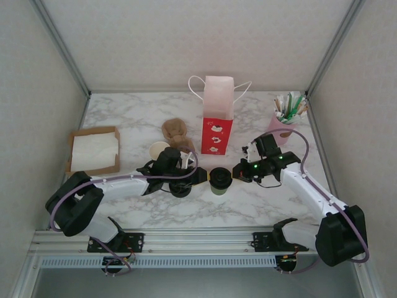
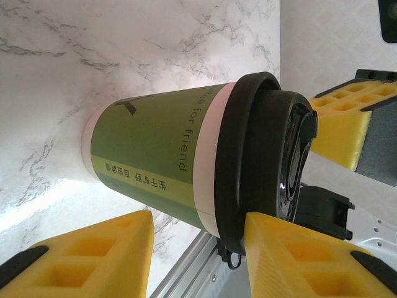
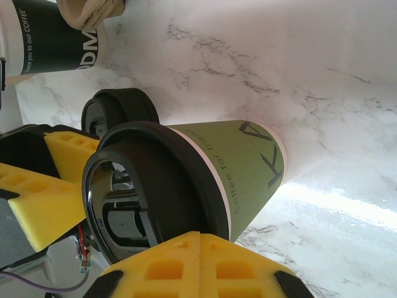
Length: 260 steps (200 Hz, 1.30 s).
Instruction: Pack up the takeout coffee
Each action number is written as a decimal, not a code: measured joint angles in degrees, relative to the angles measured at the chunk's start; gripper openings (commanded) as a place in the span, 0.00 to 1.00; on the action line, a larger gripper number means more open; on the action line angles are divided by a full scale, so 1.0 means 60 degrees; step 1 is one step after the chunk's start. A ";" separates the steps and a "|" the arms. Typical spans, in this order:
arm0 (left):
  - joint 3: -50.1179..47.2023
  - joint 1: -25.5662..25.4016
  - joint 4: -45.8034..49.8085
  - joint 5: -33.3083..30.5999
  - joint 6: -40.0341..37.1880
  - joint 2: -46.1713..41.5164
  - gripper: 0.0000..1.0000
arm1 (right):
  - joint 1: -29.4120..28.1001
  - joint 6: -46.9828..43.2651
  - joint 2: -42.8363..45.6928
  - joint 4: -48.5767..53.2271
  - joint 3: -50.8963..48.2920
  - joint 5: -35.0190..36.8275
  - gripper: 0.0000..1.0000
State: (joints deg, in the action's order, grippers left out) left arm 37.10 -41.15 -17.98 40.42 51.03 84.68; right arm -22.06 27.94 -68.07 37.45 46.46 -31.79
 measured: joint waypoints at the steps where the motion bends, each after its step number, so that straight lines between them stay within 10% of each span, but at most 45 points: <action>1: -0.0004 0.0000 -0.0004 0.0004 0.0000 0.0004 0.42 | 0.0000 0.0000 -0.0004 -0.0004 0.0000 0.0000 0.00; 162: -0.0346 -0.0117 -0.1916 0.0317 0.0270 0.0605 0.27 | 0.0058 0.0000 -0.0350 -0.0616 -0.0018 0.0018 0.00; 260: -0.0321 -0.0313 -0.1122 -0.0233 0.0364 0.0248 0.43 | 0.0084 -0.0076 -0.1082 -0.0769 0.0601 0.0222 0.00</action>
State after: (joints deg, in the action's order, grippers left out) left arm 35.18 -43.03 -24.71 39.03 53.21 86.17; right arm -21.56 27.49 -74.56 32.84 50.06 -30.46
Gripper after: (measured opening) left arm 0.408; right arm 0.038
